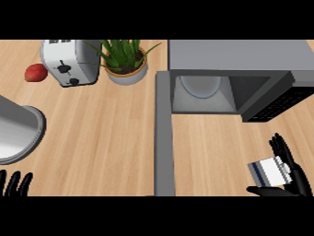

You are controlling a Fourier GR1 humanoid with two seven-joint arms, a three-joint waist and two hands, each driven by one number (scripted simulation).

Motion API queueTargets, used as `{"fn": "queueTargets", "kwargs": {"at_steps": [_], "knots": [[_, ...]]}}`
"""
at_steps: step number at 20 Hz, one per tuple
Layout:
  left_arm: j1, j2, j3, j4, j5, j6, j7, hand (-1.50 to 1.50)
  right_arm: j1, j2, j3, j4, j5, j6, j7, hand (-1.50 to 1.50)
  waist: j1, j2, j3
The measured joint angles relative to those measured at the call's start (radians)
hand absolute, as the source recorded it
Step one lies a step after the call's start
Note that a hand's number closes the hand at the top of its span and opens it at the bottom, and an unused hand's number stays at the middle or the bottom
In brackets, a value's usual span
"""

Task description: Pick up the milk, place it into the microwave and close the microwave

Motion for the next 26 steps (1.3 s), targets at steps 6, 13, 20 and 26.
{"fn": "queueTargets", "kwargs": {"at_steps": [6, 13, 20, 26], "knots": [[-0.012, 0.007, 0.024, 0.006, 0.017, -0.013, -0.006, -1.5, -0.047, 0.004, 0.0, 0.048, 0.027, -0.081, -0.034, 1.5, 0.002, 0.001, -0.001], [0.009, 0.015, 0.032, -0.004, 0.04, -0.036, -0.003, -1.5, -0.117, 0.033, -0.044, 0.088, 0.009, -0.159, -0.046, 1.5, 0.004, 0.001, -0.001], [-0.001, 0.002, 0.023, 0.029, 0.012, -0.044, -0.025, -1.5, -0.267, 0.163, -0.099, 0.115, -0.023, -0.339, -0.023, 1.5, 0.012, 0.004, 0.0], [0.014, 0.005, 0.036, 0.023, 0.027, -0.06, -0.024, -1.5, -0.319, 0.187, -0.12, 0.123, -0.053, -0.354, -0.037, 1.5, 0.008, 0.003, 0.0]]}}
